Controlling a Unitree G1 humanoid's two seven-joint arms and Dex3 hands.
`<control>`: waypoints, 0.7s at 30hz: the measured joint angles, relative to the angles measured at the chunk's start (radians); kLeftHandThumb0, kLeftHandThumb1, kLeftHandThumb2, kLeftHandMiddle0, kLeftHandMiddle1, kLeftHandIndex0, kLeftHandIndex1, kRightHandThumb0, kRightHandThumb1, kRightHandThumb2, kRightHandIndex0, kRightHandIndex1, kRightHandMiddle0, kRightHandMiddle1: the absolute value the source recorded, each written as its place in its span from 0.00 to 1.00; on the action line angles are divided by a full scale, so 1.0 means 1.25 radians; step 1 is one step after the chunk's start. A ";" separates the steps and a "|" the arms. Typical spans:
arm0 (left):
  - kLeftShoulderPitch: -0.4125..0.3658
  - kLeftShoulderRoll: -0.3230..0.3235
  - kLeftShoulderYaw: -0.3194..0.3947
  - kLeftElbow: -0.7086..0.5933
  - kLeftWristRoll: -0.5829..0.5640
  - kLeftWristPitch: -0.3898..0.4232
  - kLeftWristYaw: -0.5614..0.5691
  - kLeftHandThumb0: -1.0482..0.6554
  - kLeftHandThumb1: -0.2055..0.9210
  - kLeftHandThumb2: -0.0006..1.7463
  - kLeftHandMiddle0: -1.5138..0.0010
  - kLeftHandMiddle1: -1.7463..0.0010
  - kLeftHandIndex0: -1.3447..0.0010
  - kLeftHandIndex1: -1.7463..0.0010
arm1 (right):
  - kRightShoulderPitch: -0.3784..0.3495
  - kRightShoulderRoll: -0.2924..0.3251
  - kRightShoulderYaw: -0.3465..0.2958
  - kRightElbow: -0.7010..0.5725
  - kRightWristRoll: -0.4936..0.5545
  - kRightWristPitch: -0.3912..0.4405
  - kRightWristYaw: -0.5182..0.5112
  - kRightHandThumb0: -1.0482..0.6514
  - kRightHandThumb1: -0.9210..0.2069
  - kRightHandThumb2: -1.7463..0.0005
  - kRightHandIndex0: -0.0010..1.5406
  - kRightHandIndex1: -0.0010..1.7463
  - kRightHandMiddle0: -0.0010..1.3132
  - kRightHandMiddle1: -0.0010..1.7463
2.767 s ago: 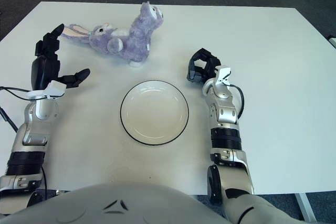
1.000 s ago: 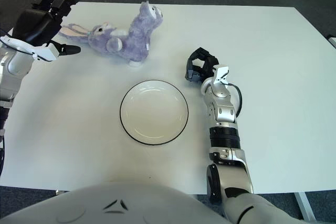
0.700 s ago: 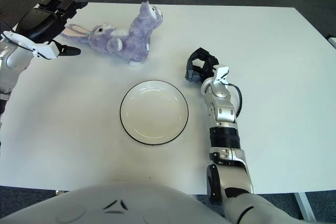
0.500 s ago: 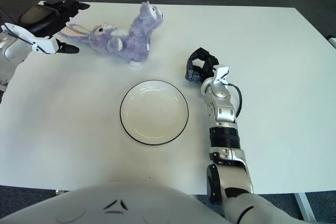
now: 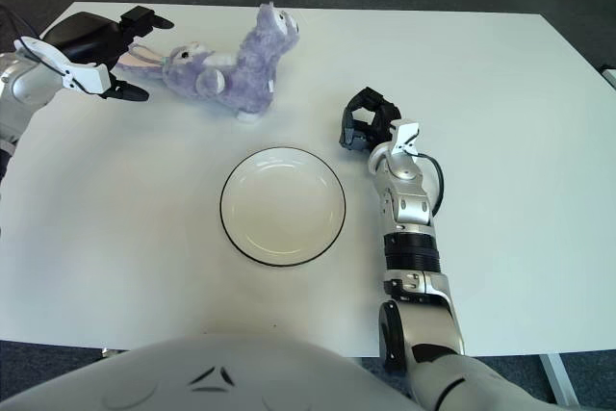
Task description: Put the doll into the plate.
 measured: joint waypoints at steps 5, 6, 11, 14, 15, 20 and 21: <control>-0.034 -0.019 -0.026 0.075 0.023 -0.013 0.041 0.07 0.59 0.47 0.20 0.00 1.00 0.50 | 0.000 0.000 0.000 0.003 0.000 -0.007 0.002 0.30 0.65 0.16 0.85 1.00 0.55 1.00; -0.039 -0.022 -0.029 0.084 0.025 -0.015 0.046 0.07 0.59 0.46 0.20 0.00 1.00 0.50 | 0.000 0.000 0.000 0.004 0.000 -0.007 0.002 0.30 0.65 0.16 0.85 1.00 0.55 1.00; -0.066 -0.037 -0.048 0.132 0.034 -0.030 0.064 0.06 0.60 0.44 0.16 0.00 1.00 0.51 | -0.002 0.000 0.000 0.007 0.000 -0.011 0.002 0.30 0.64 0.16 0.85 1.00 0.55 1.00; -0.076 -0.043 -0.059 0.144 0.035 -0.030 0.064 0.06 0.60 0.44 0.16 0.00 1.00 0.52 | -0.003 0.000 0.000 0.010 0.000 -0.013 0.002 0.30 0.64 0.16 0.85 1.00 0.55 1.00; -0.079 -0.044 -0.061 0.146 0.035 -0.028 0.062 0.06 0.60 0.44 0.16 0.00 1.00 0.52 | -0.003 0.000 0.000 0.010 0.001 -0.014 0.003 0.30 0.64 0.16 0.85 1.00 0.55 1.00; -0.086 -0.050 -0.071 0.146 0.034 -0.010 0.051 0.06 0.59 0.44 0.15 0.00 1.00 0.52 | -0.003 0.000 0.000 0.012 0.001 -0.015 0.003 0.30 0.64 0.16 0.84 1.00 0.55 1.00; -0.086 -0.051 -0.071 0.146 0.034 -0.007 0.050 0.07 0.59 0.44 0.15 0.00 1.00 0.52 | -0.003 0.000 0.000 0.013 0.001 -0.015 0.003 0.30 0.64 0.16 0.84 1.00 0.54 1.00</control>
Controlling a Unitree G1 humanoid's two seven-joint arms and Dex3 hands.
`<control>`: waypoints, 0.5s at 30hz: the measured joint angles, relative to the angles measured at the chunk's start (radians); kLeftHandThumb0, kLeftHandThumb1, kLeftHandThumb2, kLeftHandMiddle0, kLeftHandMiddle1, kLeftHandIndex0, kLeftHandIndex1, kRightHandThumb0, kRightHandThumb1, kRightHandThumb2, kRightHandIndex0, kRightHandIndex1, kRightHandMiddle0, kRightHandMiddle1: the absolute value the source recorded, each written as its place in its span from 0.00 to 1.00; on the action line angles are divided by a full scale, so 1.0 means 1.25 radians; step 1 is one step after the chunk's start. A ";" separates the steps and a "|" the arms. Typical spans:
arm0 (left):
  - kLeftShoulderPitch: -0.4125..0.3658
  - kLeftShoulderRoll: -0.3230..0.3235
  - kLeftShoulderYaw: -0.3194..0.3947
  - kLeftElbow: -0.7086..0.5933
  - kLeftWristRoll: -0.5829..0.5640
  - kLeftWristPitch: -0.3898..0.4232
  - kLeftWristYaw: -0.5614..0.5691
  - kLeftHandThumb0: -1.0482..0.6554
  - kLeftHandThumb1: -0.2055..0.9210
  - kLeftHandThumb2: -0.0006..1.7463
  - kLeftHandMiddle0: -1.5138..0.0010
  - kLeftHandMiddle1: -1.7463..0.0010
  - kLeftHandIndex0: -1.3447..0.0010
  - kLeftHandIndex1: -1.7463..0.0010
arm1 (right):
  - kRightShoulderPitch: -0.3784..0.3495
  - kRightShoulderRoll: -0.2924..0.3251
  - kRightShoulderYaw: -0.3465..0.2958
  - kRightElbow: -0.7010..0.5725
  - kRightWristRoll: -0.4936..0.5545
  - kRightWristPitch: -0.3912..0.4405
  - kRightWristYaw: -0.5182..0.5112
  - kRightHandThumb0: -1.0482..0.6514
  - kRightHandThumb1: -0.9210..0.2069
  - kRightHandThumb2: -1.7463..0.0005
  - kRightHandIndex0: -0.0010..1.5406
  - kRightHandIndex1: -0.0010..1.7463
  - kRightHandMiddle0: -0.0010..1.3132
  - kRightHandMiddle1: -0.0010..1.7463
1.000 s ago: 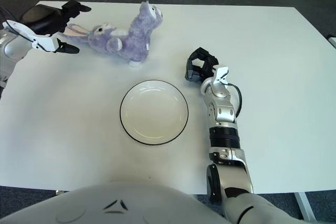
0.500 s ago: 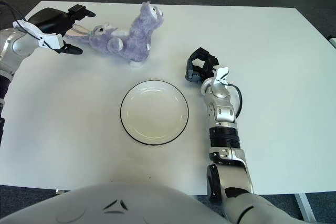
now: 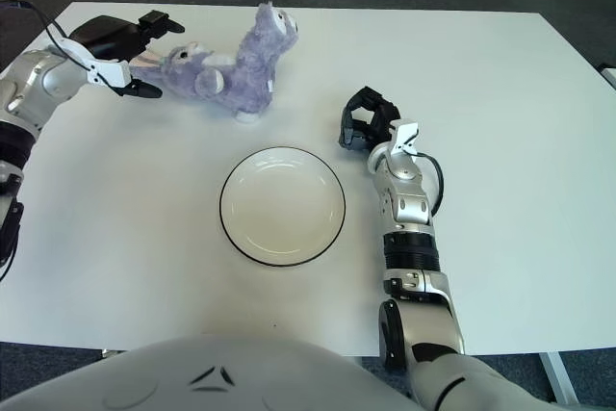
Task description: Put the doll into the plate.
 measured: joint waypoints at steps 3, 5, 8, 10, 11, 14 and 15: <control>0.000 -0.003 -0.001 0.000 0.000 0.009 0.000 0.07 0.59 0.44 0.15 0.00 1.00 0.51 | 0.000 0.000 0.000 0.001 0.000 -0.001 0.000 0.30 0.64 0.16 0.84 1.00 0.54 1.00; 0.000 -0.004 -0.001 -0.001 -0.001 0.012 0.000 0.07 0.58 0.45 0.14 0.00 1.00 0.50 | 0.000 0.000 0.000 0.001 0.000 -0.001 0.000 0.30 0.64 0.16 0.84 1.00 0.54 1.00; 0.000 -0.007 -0.001 -0.001 -0.002 0.014 0.004 0.07 0.57 0.45 0.22 0.00 1.00 0.49 | 0.000 0.000 0.000 0.001 0.000 -0.002 0.001 0.30 0.63 0.16 0.84 1.00 0.54 1.00; 0.000 -0.013 -0.001 0.000 -0.004 0.014 0.013 0.09 0.56 0.46 0.54 0.00 1.00 0.50 | 0.000 -0.001 0.000 0.001 0.000 -0.002 0.002 0.30 0.63 0.17 0.84 1.00 0.54 1.00; 0.000 -0.018 -0.001 0.002 -0.004 0.014 0.022 0.12 0.52 0.48 0.70 0.15 1.00 0.50 | 0.000 -0.001 0.001 0.001 0.000 -0.002 0.003 0.30 0.63 0.17 0.84 1.00 0.54 1.00; 0.000 -0.031 -0.001 0.012 -0.010 0.014 0.042 0.15 0.46 0.53 0.90 0.32 1.00 0.49 | 0.000 -0.002 0.001 0.001 -0.001 -0.002 0.003 0.31 0.63 0.17 0.84 1.00 0.54 1.00; 0.000 -0.034 -0.001 0.015 -0.012 0.014 0.048 0.15 0.45 0.54 0.94 0.32 1.00 0.48 | 0.000 -0.002 0.001 0.001 -0.001 -0.002 0.003 0.31 0.63 0.17 0.84 1.00 0.54 1.00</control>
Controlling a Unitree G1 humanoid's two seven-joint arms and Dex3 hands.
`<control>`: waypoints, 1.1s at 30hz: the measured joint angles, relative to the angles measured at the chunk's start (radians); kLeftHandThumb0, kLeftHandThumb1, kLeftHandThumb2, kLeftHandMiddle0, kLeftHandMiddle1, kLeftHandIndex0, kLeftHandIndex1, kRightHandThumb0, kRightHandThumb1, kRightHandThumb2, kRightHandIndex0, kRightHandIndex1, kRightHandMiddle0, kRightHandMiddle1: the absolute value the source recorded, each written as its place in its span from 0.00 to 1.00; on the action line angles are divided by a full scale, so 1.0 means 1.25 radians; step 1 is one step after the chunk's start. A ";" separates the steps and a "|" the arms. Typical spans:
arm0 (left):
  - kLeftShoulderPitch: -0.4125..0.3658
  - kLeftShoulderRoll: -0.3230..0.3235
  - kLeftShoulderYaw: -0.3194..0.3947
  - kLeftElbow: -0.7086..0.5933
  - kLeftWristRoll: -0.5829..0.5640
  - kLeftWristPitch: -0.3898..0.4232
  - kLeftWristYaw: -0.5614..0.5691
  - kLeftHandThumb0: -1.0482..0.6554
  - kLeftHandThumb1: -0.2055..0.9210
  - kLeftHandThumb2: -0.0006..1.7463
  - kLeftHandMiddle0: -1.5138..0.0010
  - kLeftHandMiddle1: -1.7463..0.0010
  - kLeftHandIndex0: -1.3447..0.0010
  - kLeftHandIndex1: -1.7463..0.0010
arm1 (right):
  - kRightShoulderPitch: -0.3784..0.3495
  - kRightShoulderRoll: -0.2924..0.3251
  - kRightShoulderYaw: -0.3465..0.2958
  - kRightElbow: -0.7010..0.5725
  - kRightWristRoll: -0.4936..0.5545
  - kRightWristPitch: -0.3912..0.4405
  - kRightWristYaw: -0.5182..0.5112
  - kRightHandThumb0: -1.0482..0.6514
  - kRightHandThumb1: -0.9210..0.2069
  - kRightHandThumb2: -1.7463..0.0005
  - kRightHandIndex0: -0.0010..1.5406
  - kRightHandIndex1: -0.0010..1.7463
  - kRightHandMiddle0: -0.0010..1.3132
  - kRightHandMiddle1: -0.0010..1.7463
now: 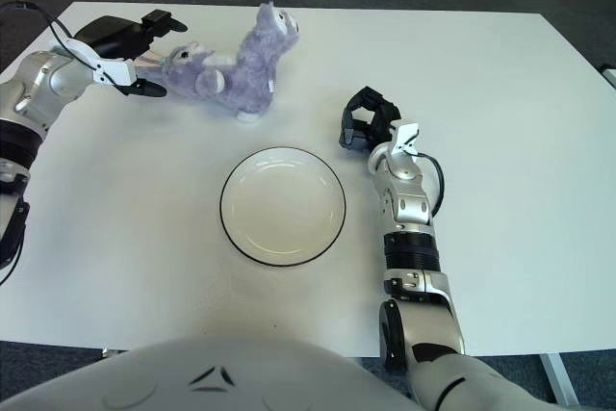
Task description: Put the doll into the plate.
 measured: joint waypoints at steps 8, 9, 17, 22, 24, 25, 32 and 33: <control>0.000 -0.009 -0.002 0.013 0.002 -0.005 0.058 0.09 0.50 0.52 1.00 0.11 1.00 0.41 | 0.000 -0.002 0.005 0.000 -0.001 0.000 0.003 0.31 0.62 0.17 0.84 1.00 0.53 1.00; 0.000 -0.009 -0.003 0.014 0.004 -0.009 0.067 0.08 0.50 0.51 1.00 0.11 1.00 0.40 | 0.000 -0.002 0.006 0.000 -0.001 0.000 0.004 0.31 0.62 0.17 0.84 1.00 0.53 1.00; 0.000 -0.009 -0.016 0.017 0.032 -0.029 0.127 0.10 0.57 0.48 1.00 0.62 1.00 0.48 | 0.000 -0.004 0.010 -0.002 0.000 0.004 0.012 0.31 0.60 0.19 0.82 1.00 0.52 1.00; 0.000 -0.009 -0.023 0.017 0.048 -0.027 0.159 0.13 0.58 0.48 1.00 0.83 1.00 0.53 | 0.000 -0.009 0.012 -0.005 0.002 0.012 0.019 0.32 0.60 0.19 0.82 1.00 0.51 1.00; 0.000 -0.009 -0.024 0.016 0.054 -0.025 0.173 0.13 0.58 0.49 1.00 0.86 1.00 0.52 | 0.000 -0.011 0.012 -0.006 0.002 0.015 0.023 0.32 0.59 0.20 0.82 1.00 0.51 1.00; 0.000 -0.009 -0.025 0.016 0.056 -0.024 0.178 0.13 0.58 0.49 1.00 0.88 1.00 0.51 | 0.000 -0.012 0.013 -0.006 0.003 0.016 0.024 0.32 0.59 0.20 0.82 1.00 0.51 1.00; 0.002 -0.009 -0.029 0.011 0.076 -0.019 0.221 0.14 0.55 0.51 1.00 0.89 1.00 0.44 | 0.000 -0.017 0.013 -0.008 0.003 0.019 0.032 0.32 0.59 0.20 0.83 1.00 0.51 1.00; 0.003 -0.009 -0.029 0.009 0.078 -0.019 0.226 0.15 0.54 0.51 1.00 0.90 1.00 0.43 | 0.000 -0.017 0.013 -0.008 0.003 0.019 0.033 0.32 0.59 0.20 0.83 1.00 0.51 1.00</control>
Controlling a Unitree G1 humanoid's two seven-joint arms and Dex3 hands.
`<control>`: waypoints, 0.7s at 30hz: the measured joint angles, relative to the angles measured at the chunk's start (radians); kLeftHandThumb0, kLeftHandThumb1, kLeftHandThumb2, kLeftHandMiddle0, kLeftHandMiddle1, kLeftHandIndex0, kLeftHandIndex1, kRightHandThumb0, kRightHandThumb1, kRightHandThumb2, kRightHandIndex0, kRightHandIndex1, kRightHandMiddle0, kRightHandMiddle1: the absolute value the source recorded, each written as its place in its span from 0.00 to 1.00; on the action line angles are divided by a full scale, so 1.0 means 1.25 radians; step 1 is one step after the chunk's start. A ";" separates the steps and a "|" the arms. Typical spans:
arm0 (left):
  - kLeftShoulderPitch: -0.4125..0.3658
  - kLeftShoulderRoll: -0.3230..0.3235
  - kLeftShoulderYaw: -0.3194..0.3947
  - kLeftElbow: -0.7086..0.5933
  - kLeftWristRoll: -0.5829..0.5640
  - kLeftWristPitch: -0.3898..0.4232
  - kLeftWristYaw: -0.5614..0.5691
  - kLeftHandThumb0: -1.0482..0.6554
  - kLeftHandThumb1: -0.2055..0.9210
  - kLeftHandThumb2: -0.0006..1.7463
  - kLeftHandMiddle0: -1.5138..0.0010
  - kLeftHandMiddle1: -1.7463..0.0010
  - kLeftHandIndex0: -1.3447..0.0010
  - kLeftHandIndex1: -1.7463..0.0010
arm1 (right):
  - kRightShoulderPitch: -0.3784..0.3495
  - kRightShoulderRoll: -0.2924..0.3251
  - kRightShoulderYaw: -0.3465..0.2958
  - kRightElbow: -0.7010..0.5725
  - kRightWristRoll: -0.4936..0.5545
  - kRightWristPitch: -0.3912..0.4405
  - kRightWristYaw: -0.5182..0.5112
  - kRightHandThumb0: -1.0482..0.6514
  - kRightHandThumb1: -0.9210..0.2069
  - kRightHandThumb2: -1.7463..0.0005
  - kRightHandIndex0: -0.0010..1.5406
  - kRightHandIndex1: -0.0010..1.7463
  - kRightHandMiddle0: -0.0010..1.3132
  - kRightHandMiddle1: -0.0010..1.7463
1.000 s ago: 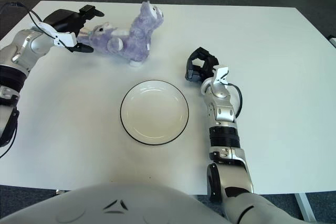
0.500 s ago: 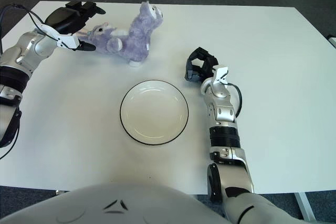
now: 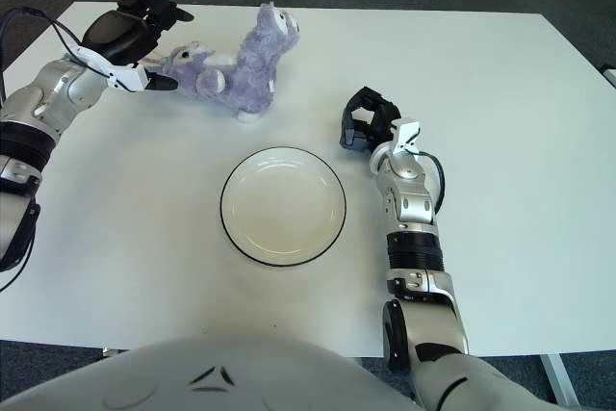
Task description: Put the doll into the plate.
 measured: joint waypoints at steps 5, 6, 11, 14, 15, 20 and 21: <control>0.006 0.000 0.000 -0.004 0.001 0.000 0.021 0.17 0.48 0.55 1.00 0.93 1.00 0.41 | 0.000 -0.002 0.000 0.000 0.000 0.000 0.006 0.31 0.60 0.19 0.84 1.00 0.51 1.00; 0.008 0.000 0.000 -0.005 0.001 0.000 0.022 0.17 0.48 0.55 1.00 0.92 1.00 0.41 | 0.000 -0.002 0.000 0.000 0.000 0.000 0.006 0.31 0.60 0.19 0.84 1.00 0.51 1.00; 0.019 0.000 0.000 -0.015 0.002 0.011 0.027 0.16 0.48 0.55 1.00 0.83 1.00 0.40 | 0.000 -0.003 0.000 0.000 0.000 0.001 0.011 0.31 0.60 0.19 0.84 1.00 0.52 1.00; 0.025 0.000 0.000 -0.023 0.002 0.016 0.026 0.16 0.48 0.55 1.00 0.79 1.00 0.39 | 0.000 -0.005 0.000 0.000 0.000 0.002 0.011 0.31 0.60 0.19 0.84 1.00 0.52 1.00; 0.025 0.000 0.000 -0.026 0.002 0.017 0.025 0.16 0.48 0.55 1.00 0.77 1.00 0.38 | 0.000 -0.005 0.000 0.000 0.000 0.003 0.011 0.31 0.60 0.19 0.84 1.00 0.52 1.00; 0.025 0.000 -0.001 -0.035 0.002 0.022 0.004 0.15 0.51 0.54 1.00 0.67 1.00 0.37 | 0.000 -0.006 0.000 0.000 0.000 0.003 0.011 0.31 0.60 0.19 0.84 1.00 0.52 1.00; 0.025 0.000 -0.001 -0.036 0.002 0.023 -0.002 0.14 0.51 0.54 1.00 0.62 1.00 0.37 | 0.000 -0.006 0.000 0.000 0.000 0.003 0.011 0.31 0.60 0.19 0.84 1.00 0.52 1.00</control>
